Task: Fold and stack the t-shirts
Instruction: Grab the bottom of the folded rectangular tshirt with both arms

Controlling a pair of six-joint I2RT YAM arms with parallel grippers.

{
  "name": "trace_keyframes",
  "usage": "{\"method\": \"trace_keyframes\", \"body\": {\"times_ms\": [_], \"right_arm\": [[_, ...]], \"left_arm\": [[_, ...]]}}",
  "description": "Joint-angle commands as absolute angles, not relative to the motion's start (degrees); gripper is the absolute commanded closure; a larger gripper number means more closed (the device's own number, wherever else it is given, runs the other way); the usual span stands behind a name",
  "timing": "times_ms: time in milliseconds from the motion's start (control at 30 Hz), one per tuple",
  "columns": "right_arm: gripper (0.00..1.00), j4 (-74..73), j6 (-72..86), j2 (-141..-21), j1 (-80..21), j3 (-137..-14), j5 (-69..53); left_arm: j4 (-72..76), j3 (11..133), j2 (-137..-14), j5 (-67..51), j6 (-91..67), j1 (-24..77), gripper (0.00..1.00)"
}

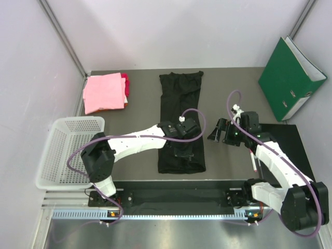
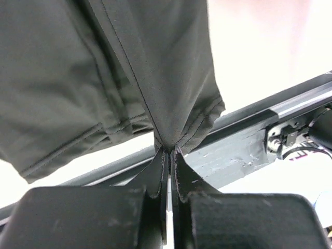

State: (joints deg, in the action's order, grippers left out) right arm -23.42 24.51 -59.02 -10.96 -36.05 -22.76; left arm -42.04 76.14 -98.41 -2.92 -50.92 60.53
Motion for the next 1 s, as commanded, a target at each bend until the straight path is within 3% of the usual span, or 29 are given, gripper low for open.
{"method": "trace_keyframes", "body": {"times_ms": [0,333,400,433,467,567,700,867,967], "right_arm": [[0.0,-20.9,24.1,-60.0,-10.5,-36.6,-23.8],[0.0,-20.7,23.8,-62.5,-10.5,-37.3,-24.3],[0.0,-22.3,23.1,-62.8,-10.6,-38.2,-24.3],[0.0,-23.0,23.0,-62.8,-10.5,-38.6,-24.3],[0.0,-23.7,22.8,-62.6,-10.6,-38.8,-24.6],[0.0,-26.3,23.2,-61.1,-10.6,-38.8,-26.2],[0.0,-26.7,24.6,-60.7,-10.7,-35.9,-30.8],[0.0,-19.9,31.8,-62.8,-10.8,-27.7,-39.5],[0.01,-15.7,36.3,-63.9,-11.2,-24.4,-41.5]], "left_arm": [[-46.6,74.9,-95.5,-3.3,-53.1,60.8,1.0],[-47.3,69.3,-95.7,-4.5,-54.1,60.9,1.0],[-48.2,70.4,-96.2,-3.4,-53.7,60.9,0.6],[-48.9,71.1,-96.3,-2.3,-53.6,61.1,0.43],[-50.7,72.0,-95.5,-0.9,-53.3,61.4,0.32],[-53.1,74.7,-91.6,5.9,-53.0,61.5,0.18],[-54.8,72.0,-85.5,13.6,-54.1,60.4,0.06],[-49.9,57.0,-76.2,8.5,-56.0,52.7,0.05],[-43.4,47.7,-71.3,2.3,-56.7,47.4,0.1]]}}
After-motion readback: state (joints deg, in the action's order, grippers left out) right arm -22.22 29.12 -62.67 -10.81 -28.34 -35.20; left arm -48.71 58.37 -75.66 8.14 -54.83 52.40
